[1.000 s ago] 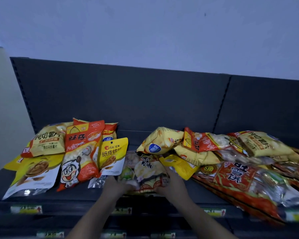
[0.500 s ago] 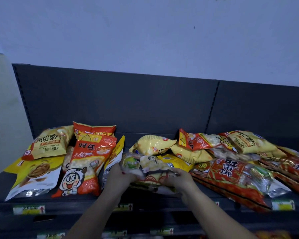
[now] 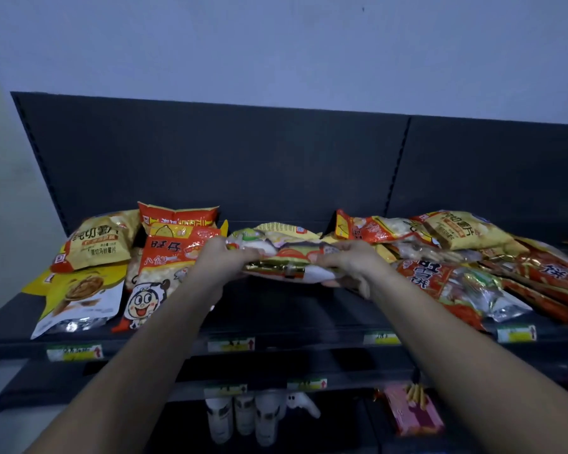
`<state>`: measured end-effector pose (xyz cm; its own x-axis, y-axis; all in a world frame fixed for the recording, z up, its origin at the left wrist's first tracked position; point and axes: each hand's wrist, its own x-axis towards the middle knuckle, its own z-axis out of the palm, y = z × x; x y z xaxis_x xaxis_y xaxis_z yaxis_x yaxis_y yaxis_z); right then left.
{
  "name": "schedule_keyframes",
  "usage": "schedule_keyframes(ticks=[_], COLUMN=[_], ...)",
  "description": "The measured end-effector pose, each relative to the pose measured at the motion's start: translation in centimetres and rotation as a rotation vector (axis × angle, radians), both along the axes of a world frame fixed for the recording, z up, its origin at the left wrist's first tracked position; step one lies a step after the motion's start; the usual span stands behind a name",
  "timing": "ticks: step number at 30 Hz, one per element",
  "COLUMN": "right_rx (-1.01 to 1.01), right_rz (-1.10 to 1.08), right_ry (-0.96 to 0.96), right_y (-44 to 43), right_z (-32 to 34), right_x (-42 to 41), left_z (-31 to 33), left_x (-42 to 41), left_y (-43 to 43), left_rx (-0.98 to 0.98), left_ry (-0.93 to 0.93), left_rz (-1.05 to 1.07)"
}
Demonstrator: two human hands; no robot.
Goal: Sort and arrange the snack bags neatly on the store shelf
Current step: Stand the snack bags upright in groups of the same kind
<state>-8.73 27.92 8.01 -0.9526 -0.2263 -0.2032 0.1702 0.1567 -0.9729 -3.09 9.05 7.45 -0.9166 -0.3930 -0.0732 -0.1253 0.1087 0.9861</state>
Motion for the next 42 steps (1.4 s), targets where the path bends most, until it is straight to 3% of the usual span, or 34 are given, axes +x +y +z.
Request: schedule_keyframes(ticks=[10, 16, 20, 25, 34, 42], right_rx=[0.066, 0.053, 0.081, 0.1, 0.19, 0.497], right_rz=[0.018, -0.044, -0.091, -0.192, -0.408, -0.6], right_ry=[0.121, 0.387, 0.533, 0.632, 0.691, 0.708], right_y=[1.3, 2.3, 3.6, 6.6, 18.3, 36.8], right_z=[4.8, 7.6, 5.1, 0.3, -2.9, -2.6], right_x=[1.1, 1.0, 0.9, 0.2, -0.5, -2.8], left_z=[4.4, 6.1, 4.1, 1.0, -0.8, -1.3], left_x=[0.4, 0.4, -0.1, -1.5, -6.8, -14.3], left_y=[-0.3, 1.1, 2.3, 4.8, 16.6, 35.0], left_rx=[-0.129, -0.152, -0.181, -0.164, -0.333, -0.47], left_ry=[0.069, 0.209, 0.307, 0.298, 0.386, 0.437], left_rz=[-0.032, -0.023, -0.017, -0.103, -0.342, -0.548])
